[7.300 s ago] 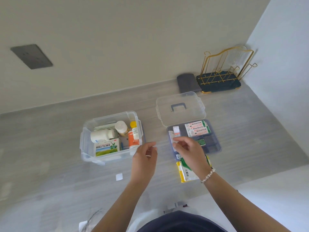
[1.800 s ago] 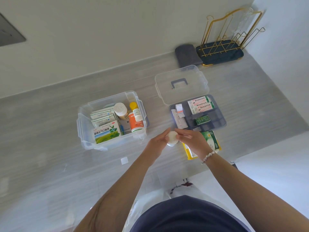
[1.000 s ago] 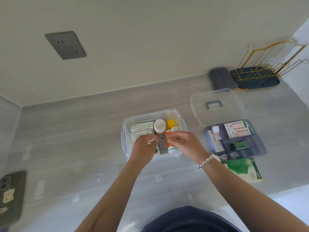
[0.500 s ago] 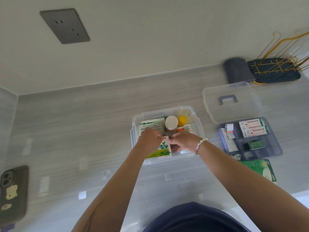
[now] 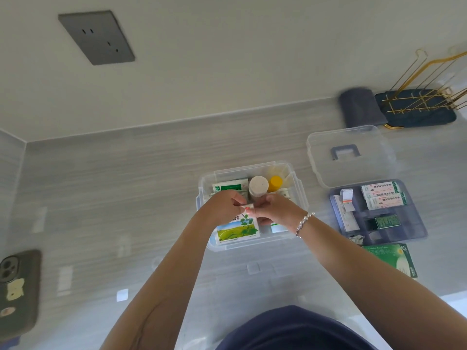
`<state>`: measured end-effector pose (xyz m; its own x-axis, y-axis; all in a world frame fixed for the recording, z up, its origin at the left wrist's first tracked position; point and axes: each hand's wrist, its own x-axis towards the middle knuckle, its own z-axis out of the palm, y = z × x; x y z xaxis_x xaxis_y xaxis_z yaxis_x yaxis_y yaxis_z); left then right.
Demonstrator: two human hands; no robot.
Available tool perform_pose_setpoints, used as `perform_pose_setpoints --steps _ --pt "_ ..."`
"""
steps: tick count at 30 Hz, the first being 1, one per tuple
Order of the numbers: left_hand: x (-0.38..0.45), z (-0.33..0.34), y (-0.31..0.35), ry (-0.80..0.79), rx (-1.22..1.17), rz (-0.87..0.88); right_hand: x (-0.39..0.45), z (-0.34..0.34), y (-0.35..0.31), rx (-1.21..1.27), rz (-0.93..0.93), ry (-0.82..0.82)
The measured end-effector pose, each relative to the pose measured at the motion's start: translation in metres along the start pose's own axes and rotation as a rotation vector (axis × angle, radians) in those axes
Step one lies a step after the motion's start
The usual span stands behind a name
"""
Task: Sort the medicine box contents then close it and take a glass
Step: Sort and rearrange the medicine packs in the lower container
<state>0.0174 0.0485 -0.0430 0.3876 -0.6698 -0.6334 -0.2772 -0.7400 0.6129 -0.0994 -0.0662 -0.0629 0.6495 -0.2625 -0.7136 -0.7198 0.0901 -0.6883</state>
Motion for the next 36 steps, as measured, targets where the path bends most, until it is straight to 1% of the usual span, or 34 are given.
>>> perform_pose_setpoints --steps 3,6,8,10,13,18,22,27,30,32,33,36 --pt "-0.006 -0.003 0.004 -0.004 0.021 0.047 -0.01 -0.008 -0.003 -0.021 -0.06 0.071" --pt "-0.016 -0.007 0.009 0.026 0.042 0.071 -0.023 -0.015 -0.008 0.041 -0.097 0.1" --pt "-0.024 -0.009 0.012 0.053 -0.007 0.072 -0.033 -0.019 -0.011 0.099 -0.106 0.123" --pt "-0.033 -0.009 0.015 0.096 -0.093 0.06 -0.044 -0.023 -0.013 0.163 -0.12 0.146" --pt "-0.047 -0.006 0.026 0.153 -0.298 0.027 -0.064 -0.035 -0.011 0.234 -0.158 0.156" --pt "-0.065 0.014 0.056 0.074 -0.614 -0.018 -0.1 -0.068 0.009 0.275 -0.213 0.125" --pt "-0.069 0.047 0.083 0.068 -0.726 0.021 -0.132 -0.099 0.035 0.35 -0.209 0.12" --pt "-0.062 0.104 0.123 0.1 -0.776 0.023 -0.169 -0.139 0.071 0.293 -0.183 0.245" --pt "-0.056 0.151 0.144 0.132 -0.798 -0.026 -0.185 -0.161 0.099 0.219 -0.113 0.349" --pt "-0.055 0.182 0.155 0.105 -0.867 -0.066 -0.19 -0.175 0.121 0.179 -0.075 0.452" --pt "-0.054 0.197 0.159 0.094 -0.884 -0.079 -0.191 -0.181 0.133 0.174 -0.049 0.467" --pt "-0.048 0.235 0.164 0.13 -0.891 -0.129 -0.193 -0.192 0.162 0.262 0.079 0.502"
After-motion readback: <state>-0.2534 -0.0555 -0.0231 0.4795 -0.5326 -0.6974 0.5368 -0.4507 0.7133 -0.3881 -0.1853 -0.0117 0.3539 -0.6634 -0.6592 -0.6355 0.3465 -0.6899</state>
